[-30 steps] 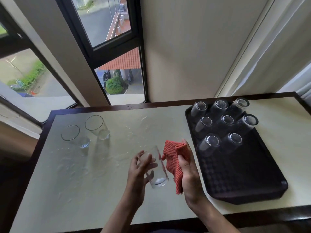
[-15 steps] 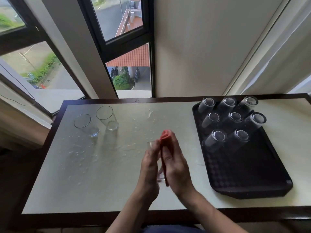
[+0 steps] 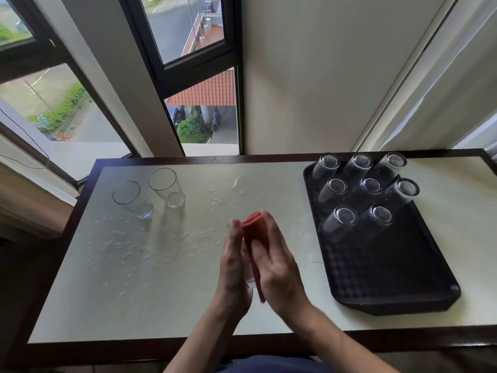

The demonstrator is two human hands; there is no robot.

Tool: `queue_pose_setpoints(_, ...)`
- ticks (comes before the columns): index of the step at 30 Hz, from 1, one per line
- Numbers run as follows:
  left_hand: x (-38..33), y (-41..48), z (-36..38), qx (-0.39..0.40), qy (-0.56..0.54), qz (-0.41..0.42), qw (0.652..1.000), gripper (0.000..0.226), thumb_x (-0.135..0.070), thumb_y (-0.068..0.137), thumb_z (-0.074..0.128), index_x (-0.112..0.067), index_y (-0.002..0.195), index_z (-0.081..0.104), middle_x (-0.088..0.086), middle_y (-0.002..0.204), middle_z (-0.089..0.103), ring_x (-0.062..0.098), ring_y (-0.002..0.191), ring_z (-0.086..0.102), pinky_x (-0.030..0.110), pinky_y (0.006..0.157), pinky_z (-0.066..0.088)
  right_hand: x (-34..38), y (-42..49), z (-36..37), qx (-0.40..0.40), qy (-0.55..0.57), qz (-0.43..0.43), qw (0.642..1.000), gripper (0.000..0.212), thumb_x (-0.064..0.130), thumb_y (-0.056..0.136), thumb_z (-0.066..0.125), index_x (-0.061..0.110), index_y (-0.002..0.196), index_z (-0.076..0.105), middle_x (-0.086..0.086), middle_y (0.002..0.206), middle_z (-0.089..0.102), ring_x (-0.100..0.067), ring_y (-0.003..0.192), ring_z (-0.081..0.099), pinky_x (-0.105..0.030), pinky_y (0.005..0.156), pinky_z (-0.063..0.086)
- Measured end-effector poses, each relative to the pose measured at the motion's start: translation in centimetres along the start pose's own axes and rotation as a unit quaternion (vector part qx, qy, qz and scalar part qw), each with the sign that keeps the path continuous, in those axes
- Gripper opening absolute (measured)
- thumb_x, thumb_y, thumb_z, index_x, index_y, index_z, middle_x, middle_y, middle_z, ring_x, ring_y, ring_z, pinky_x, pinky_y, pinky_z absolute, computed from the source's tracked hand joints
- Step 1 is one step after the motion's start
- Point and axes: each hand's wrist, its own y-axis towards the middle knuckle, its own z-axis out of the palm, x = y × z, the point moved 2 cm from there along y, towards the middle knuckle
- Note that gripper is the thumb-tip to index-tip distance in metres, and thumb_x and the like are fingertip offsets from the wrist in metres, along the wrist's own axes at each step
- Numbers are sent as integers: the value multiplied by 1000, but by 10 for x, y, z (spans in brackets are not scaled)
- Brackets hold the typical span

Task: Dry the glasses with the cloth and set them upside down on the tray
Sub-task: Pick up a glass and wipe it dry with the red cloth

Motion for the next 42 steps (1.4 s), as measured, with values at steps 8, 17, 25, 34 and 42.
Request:
queue_pose_setpoints(8, 4, -5, -3, 18, 60, -1, 998, 65, -64, 87, 40, -17, 125, 65, 12, 109, 77, 26, 97, 76, 35, 68, 57, -5, 27, -7, 12, 12, 71, 997, 57, 52, 87, 37, 39, 142, 39, 2, 130, 63, -21, 115, 63, -36, 94, 52)
queue_pose_setpoints(17, 2, -6, -7, 21, 43, -13, 999, 65, -62, 69, 72, -15, 113, 76, 11, 114, 76, 20, 106, 73, 24, 72, 58, 2, -18, 5, 4, -55, 16, 998, 73, 60, 86, 32, 37, 153, 19, 17, 156, 31, 1, 141, 33, -24, 114, 33)
queue_pose_setpoints(25, 10, -12, 0, -20, 60, 8, 998, 71, -62, 81, 55, -8, 126, 60, 24, 100, 74, 33, 79, 73, 35, 59, 59, -7, 12, -10, -15, 101, 121, 987, 38, 35, 90, 38, 29, 122, 58, 0, 113, 71, -24, 106, 67, -51, 96, 52)
queue_pose_setpoints(34, 6, -17, -4, 50, 31, 17, 998, 107, -65, 49, 90, -12, 136, 56, 11, 129, 69, 29, 117, 68, 44, 89, 59, 2, -10, -9, 13, -2, 8, 1000, 67, 51, 84, 38, 31, 148, 37, 9, 141, 56, -6, 130, 52, -33, 108, 43)
queue_pose_setpoints(42, -8, -9, -4, 43, 15, 47, 998, 70, -67, 71, 73, -10, 111, 69, 12, 103, 77, 23, 96, 75, 30, 76, 61, 10, -23, -1, -6, -35, -35, 999, 72, 50, 93, 34, 30, 157, 8, 11, 164, 16, 0, 149, 18, -18, 117, 24)
